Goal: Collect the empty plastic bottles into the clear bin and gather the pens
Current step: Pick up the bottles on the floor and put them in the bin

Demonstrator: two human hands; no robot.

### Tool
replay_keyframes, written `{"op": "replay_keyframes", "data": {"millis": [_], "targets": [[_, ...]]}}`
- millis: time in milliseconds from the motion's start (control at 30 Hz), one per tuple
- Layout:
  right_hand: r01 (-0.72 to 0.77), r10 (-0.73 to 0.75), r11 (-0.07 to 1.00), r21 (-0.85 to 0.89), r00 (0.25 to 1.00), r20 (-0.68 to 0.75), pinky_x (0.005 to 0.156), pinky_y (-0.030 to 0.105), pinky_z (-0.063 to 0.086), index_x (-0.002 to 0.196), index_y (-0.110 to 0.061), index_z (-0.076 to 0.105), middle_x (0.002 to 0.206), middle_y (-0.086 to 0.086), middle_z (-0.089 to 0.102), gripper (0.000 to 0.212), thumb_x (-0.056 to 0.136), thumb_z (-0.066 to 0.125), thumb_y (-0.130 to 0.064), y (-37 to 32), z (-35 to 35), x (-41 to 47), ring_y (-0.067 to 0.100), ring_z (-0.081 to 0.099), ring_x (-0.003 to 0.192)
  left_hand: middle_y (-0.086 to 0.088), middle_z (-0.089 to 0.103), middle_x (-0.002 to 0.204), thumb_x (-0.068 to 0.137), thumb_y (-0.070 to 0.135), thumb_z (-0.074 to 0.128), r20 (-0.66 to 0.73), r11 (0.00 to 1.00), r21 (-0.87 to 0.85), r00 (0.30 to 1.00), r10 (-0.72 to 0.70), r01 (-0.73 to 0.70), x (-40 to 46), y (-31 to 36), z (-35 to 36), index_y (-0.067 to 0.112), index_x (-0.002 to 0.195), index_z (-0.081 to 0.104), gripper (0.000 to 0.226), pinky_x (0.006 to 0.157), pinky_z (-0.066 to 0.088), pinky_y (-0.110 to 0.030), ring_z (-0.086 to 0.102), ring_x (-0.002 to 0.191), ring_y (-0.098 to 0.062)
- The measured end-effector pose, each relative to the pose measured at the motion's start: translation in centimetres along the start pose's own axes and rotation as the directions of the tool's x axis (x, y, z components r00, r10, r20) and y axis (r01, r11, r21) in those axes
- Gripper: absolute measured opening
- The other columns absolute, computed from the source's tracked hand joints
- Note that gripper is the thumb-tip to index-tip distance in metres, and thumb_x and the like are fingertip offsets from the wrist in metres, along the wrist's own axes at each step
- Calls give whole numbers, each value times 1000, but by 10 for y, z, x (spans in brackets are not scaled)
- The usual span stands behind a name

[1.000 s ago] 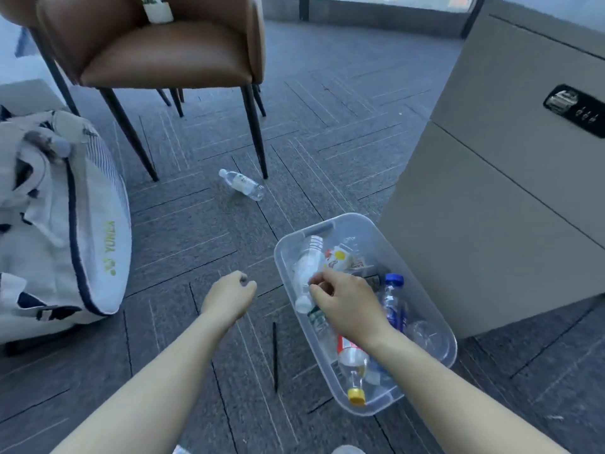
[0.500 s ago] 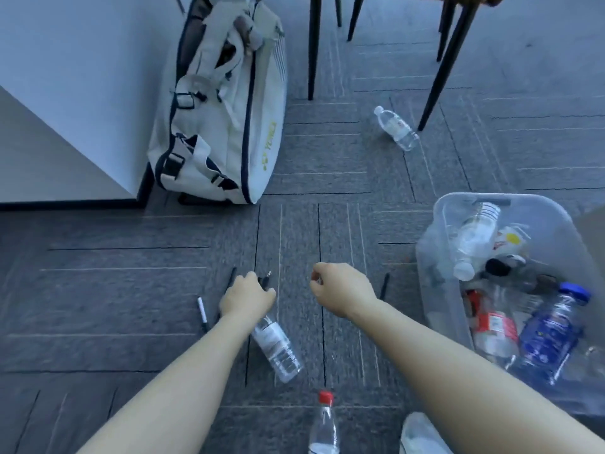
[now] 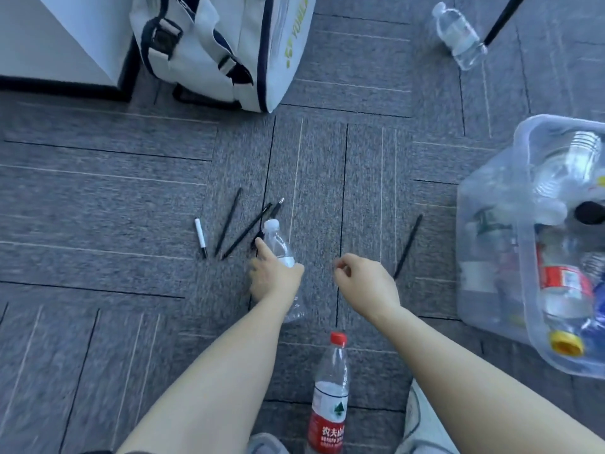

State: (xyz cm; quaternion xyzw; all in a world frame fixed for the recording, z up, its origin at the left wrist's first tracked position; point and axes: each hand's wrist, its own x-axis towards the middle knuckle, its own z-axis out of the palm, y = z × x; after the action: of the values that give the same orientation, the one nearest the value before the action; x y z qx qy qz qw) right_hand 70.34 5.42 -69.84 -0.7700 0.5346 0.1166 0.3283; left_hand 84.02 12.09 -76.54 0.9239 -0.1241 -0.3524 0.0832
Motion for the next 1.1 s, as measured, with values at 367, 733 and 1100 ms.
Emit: {"op": "replay_keyframes", "data": {"millis": [367,733,1100], "targets": [[-257,259,966,-39,940,224,80,40,50,141,-27,36,134,7,51,56,92,50,-49,22,35,-65,30,58,110,-6,41,134,72,33,66,-34,951,-136,961,275,-277,-23,22,-117,35,148,12,93,89,47,-42,51,114,-28],[-492,504,862,-124,805,312,80,43,53,124,-19,31,115,8,61,75,73,65,-62,43,127,-95,31,63,102,-4,43,138,74,31,66,95,971,-136,973,210,-196,-52,-51,-61,37,146,13,90,96,45,-47,48,117,-28],[-344,331,926,158,938,103,70,40,45,115,-23,36,108,3,56,51,78,59,-48,-15,-36,-109,32,61,95,-6,46,134,73,30,68,185,976,-115,961,204,-185,-149,-3,-124,34,148,13,93,95,46,-45,51,116,-30]]}}
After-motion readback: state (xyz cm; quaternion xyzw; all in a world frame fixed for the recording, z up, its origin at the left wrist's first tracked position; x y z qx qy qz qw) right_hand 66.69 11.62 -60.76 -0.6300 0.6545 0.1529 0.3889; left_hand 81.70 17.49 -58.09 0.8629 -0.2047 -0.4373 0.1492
